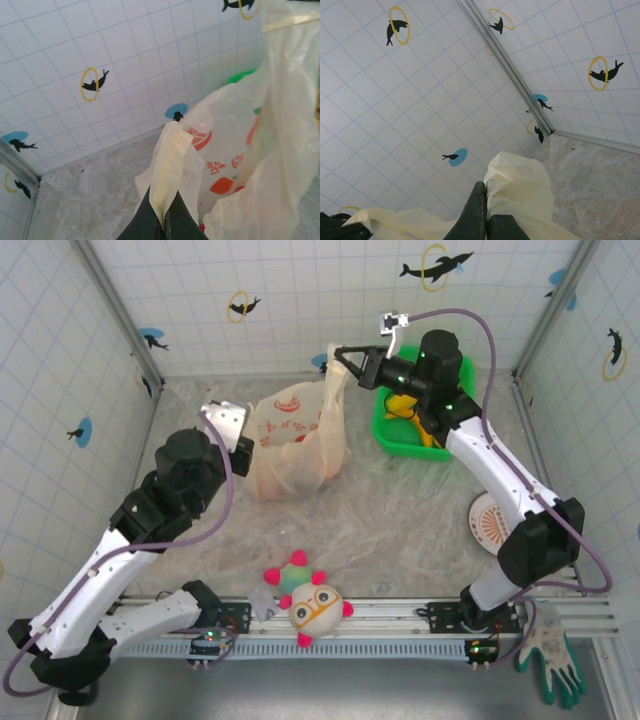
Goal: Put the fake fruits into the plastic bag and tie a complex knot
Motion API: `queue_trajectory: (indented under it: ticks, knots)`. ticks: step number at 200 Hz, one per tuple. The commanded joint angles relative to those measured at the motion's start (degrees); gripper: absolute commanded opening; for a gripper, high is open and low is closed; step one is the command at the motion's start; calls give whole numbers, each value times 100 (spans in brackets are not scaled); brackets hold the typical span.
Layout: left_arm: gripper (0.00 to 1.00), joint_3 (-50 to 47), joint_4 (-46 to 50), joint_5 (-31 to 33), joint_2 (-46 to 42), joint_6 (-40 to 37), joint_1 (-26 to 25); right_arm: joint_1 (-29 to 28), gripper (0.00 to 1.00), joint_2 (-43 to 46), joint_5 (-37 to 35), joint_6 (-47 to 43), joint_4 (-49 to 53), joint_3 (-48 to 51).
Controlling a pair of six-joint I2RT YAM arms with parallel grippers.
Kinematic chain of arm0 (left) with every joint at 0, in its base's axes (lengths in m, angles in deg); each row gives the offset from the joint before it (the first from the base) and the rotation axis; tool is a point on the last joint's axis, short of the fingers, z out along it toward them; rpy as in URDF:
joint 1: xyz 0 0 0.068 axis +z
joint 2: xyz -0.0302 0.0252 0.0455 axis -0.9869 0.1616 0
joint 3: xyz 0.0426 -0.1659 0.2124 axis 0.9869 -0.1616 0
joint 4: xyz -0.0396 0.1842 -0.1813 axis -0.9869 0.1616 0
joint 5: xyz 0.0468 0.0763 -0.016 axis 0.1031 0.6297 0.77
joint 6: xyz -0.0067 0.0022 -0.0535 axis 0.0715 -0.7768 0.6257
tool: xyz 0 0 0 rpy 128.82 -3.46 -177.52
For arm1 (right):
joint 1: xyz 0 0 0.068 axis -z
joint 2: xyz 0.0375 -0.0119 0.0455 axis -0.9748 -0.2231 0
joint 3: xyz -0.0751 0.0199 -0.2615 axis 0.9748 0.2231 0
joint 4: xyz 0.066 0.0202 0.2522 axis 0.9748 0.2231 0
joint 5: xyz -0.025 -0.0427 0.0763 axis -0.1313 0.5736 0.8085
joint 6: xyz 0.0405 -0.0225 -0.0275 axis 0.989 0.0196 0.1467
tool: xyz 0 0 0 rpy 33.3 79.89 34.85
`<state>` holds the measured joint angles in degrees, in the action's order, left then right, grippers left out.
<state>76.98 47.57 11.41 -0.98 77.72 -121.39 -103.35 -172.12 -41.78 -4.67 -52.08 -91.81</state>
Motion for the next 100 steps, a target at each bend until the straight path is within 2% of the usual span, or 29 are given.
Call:
queue_trajectory:
  ticks: [1, 31, 71, 77, 100]
  knots:
    - [0, 406, -601, -688, 63, 107, 540, 113, 0, 345, -125, 224, -340, -278]
    - [0, 793, -885, -1453, 264, 243, 1117, 262, 0, 706, -261, 433, -330, -276]
    - [0, 1339, -1119, -2033, 627, 446, 1360, 467, 0, 1114, -420, 695, -352, -210]
    - [0, 1398, -1181, -2143, 655, 481, 1563, 494, 0, 1169, -425, 745, -358, -204]
    - [0, 1596, -1344, -2572, 726, 653, 1620, 588, 0, 1378, -409, 932, -344, -152]
